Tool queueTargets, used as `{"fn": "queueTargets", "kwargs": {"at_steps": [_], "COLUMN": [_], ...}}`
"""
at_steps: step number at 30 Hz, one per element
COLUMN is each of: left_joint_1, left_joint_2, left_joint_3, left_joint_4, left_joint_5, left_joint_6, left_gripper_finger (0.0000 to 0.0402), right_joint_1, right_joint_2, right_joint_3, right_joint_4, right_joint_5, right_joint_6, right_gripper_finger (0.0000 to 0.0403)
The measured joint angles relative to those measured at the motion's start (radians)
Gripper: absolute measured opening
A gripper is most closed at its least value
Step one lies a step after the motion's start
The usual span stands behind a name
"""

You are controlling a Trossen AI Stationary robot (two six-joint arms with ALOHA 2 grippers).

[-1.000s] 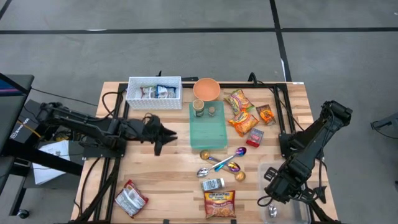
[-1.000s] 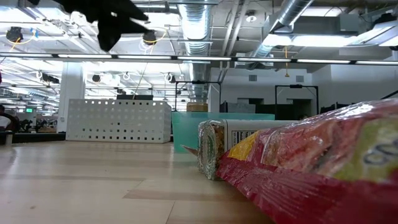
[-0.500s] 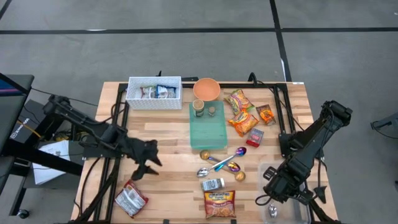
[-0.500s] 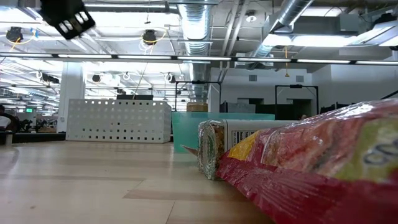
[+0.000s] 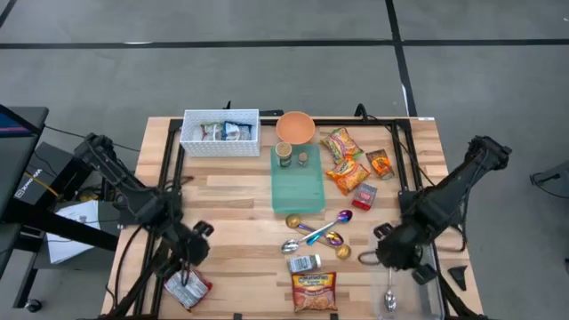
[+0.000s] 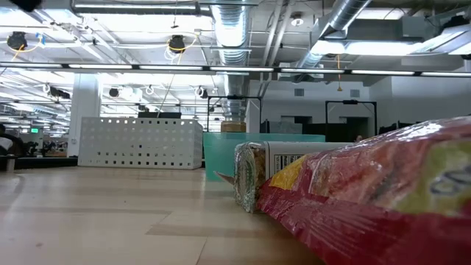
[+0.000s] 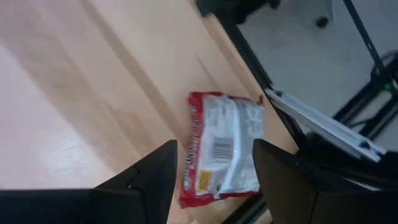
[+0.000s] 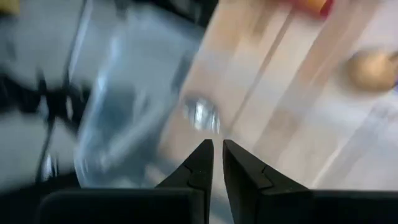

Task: Pick & Place Food Item
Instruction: Put the left red noodles pack into the white bin

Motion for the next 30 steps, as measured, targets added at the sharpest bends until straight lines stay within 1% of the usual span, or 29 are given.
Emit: {"fn": "queueTargets", "kwargs": {"at_steps": [3,6,9,12,16,19,21,26,30], "left_joint_1": [-0.067,-0.135,-0.196,-0.241,-0.265,-0.281,-0.281,-0.280,-0.280], "left_joint_2": [-0.002,-0.001,0.000,0.015,0.048,0.084,0.111,0.185,0.234], "left_joint_3": [-0.035,-0.080,-0.139,-0.190,-0.236,-0.256,-0.258,-0.258,-0.258], "left_joint_4": [0.045,0.084,0.173,0.218,0.295,0.323,0.330,0.408,0.436], "left_joint_5": [0.002,0.006,0.007,-0.037,-0.051,-0.090,-0.106,-0.111,-0.110], "left_joint_6": [-0.038,-0.101,-0.159,-0.199,-0.219,-0.221,-0.214,-0.213,-0.223], "left_gripper_finger": [0.0205,0.0203,0.0197,0.0189,0.0182,0.0181,0.0182,0.0188,0.0183], "right_joint_1": [-0.033,-0.054,-0.067,-0.078,-0.086,-0.086,-0.086,-0.086,-0.090], "right_joint_2": [-0.052,-0.093,-0.115,-0.121,-0.118,-0.118,-0.118,-0.118,-0.118], "right_joint_3": [0.000,0.000,0.000,0.000,0.000,0.000,0.000,0.000,0.000], "right_joint_4": [0.109,0.181,0.219,0.235,0.238,0.238,0.238,0.237,0.236], "right_joint_5": [0.071,0.154,0.208,0.238,0.247,0.253,0.257,0.258,0.257], "right_joint_6": [0.069,0.110,0.124,0.124,0.123,0.117,0.116,0.112,0.112], "right_gripper_finger": [0.0033,0.0033,0.0033,0.0033,0.0033,0.0033,0.0033,0.0033,0.0033]}}
